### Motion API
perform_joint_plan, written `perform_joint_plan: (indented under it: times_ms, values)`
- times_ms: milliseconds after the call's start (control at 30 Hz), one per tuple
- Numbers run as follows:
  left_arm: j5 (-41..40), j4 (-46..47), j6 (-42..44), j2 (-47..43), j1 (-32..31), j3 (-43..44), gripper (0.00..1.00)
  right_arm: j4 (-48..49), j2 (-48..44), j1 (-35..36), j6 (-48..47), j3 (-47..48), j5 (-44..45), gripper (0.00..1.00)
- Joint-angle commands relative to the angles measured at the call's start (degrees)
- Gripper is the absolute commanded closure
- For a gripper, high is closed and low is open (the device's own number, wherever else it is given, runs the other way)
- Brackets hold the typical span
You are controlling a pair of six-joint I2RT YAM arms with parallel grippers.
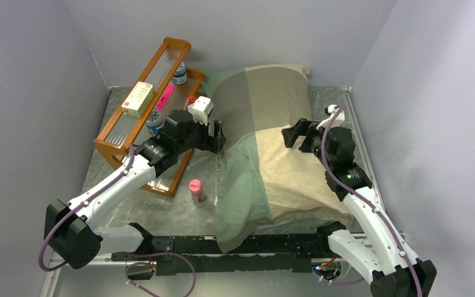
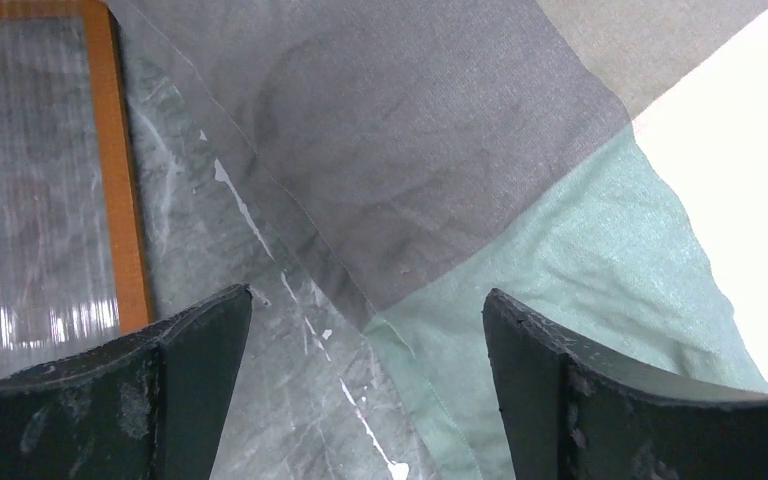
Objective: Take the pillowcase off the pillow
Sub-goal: Adjust the pillow at the center of the board, then move the distractor to the center of the board.
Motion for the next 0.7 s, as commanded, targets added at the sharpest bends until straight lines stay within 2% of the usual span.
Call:
perform_joint_plan:
  times_ms: [0, 100, 200, 667]
  values:
    - [-1.1, -1.7, 1.1, 0.0, 0.1, 0.0, 0.09, 0.9, -2.1, 0.6, -0.9, -0.4, 1.3, 0.0]
    - [-1.1, -1.5, 0.8, 2.9, 0.1, 0.3, 0.09, 1.0, -3.9, 1.3, -1.4, -1.1, 3.3, 0.0]
    - [-5.0, -1.6, 0.6, 5.9, 0.8, 0.6, 0.09, 1.5, -6.1, 2.0, -2.1, -1.9, 4.2, 0.0]
    - [-5.9, 1.9, 1.3, 23.6, 4.2, 4.2, 0.09, 1.5, -10.2, 5.3, -4.4, -3.9, 10.1, 0.0]
